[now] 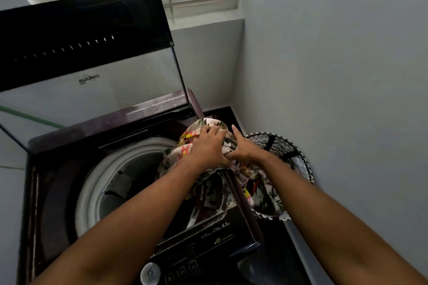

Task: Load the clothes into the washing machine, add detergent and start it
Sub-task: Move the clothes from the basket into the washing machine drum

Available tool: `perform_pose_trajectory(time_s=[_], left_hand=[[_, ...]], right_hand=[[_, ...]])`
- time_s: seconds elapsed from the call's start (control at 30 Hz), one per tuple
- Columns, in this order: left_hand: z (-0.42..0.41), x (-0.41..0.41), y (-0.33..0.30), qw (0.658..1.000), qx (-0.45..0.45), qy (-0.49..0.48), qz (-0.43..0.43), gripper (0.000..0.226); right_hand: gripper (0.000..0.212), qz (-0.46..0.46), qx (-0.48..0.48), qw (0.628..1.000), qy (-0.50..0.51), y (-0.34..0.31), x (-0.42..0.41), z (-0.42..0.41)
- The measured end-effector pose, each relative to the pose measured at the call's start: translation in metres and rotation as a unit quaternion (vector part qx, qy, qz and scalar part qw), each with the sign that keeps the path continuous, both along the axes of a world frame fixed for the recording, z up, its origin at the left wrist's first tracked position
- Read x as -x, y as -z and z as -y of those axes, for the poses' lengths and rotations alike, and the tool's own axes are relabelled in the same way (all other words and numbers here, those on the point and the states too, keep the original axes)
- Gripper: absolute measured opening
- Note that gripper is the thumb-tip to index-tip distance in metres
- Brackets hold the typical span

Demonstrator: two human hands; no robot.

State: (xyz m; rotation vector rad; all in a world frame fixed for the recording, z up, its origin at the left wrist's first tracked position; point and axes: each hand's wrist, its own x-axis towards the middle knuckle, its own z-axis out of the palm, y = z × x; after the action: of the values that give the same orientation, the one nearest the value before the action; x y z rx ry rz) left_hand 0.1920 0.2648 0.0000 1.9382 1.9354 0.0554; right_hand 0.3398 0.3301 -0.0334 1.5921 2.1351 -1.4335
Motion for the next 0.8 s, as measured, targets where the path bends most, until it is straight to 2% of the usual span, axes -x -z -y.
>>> perform_pose_trajectory(time_s=[0.1,0.17,0.23,0.37,0.43,0.63,0.8], left_hand=[[0.0,0.0,0.004,1.0,-0.008,-0.012,0.005,0.114],[0.0,0.0,0.004,1.0,-0.006,-0.02,0.016,0.117],[0.001,0.003,0.004,0.999,-0.004,-0.032,0.033,0.12],[0.0,0.02,-0.001,0.992,0.011,-0.082,0.094,0.114],[0.002,0.035,-0.007,0.987,0.014,-0.092,0.133,0.106],[0.032,0.084,-0.035,0.968,-0.019,-0.143,0.206,0.091],[0.065,0.13,-0.051,0.956,0.014,-0.185,0.227,0.084]], right_hand=[[0.101,-0.083,0.081,0.993,0.02,-0.003,-0.002,0.006],[0.072,-0.118,0.094,0.988,0.024,-0.001,-0.002,0.008],[0.049,-0.117,0.056,0.991,0.025,-0.003,0.003,0.008],[0.026,-0.085,-0.108,0.99,0.011,-0.019,0.023,0.009],[0.02,-0.1,-0.162,0.982,0.012,-0.027,0.035,0.014],[0.011,-0.156,-0.232,0.96,0.002,-0.055,0.082,0.035],[0.025,-0.213,-0.217,0.952,-0.039,-0.075,0.129,0.058]])
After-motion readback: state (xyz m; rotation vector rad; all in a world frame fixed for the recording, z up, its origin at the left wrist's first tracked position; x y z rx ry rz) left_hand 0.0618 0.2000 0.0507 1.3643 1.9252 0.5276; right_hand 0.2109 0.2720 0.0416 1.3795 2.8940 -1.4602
